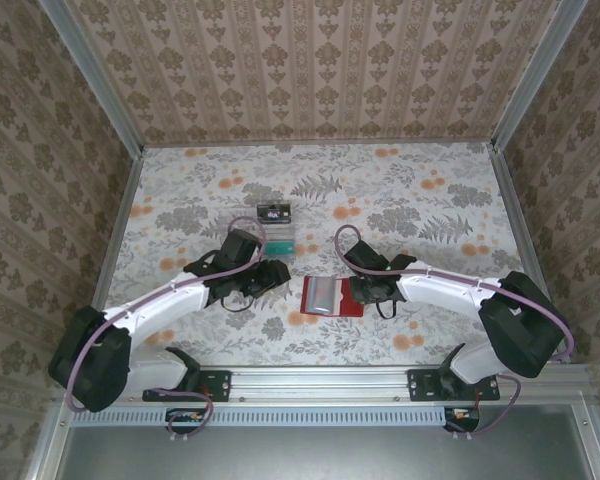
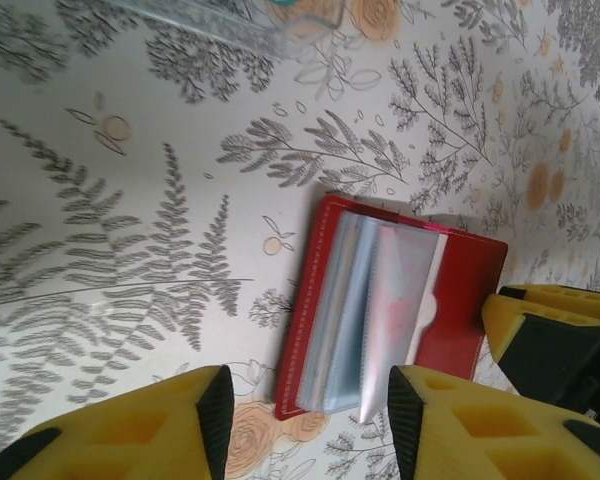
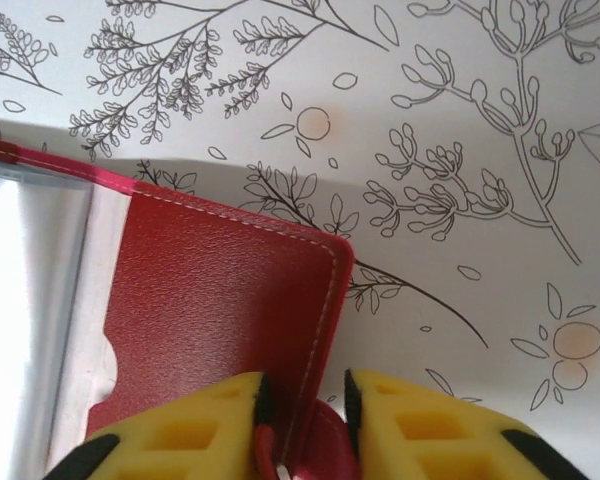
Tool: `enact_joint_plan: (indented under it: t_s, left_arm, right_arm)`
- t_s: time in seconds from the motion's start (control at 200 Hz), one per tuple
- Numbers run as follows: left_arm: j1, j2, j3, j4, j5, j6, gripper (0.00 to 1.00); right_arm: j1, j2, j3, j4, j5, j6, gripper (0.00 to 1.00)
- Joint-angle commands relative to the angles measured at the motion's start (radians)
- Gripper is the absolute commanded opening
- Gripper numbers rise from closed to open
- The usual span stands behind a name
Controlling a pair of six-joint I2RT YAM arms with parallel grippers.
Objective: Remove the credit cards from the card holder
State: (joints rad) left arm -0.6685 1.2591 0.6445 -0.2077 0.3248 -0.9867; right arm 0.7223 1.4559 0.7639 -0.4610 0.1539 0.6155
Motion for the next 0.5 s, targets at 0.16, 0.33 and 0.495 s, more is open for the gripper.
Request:
enact_joint_plan:
  t_s: [0.16,0.33,0.495]
  left_arm:
    - [-0.061,0.135,0.063,0.116,0.077,0.011,0.33]
    - [-0.071,0.211,0.087,0.136,0.107,0.029,0.32]
    - [-0.078,0.265,0.118,0.095,0.105,0.056,0.32]
  right_arm:
    - [-0.004,0.058,0.016,0.033,-0.026,0.003,0.17]
    - [-0.002,0.085,0.039,0.066,-0.052,-0.012,0.14]
    - [0.006,0.116,0.076,0.065,-0.063,-0.025,0.1]
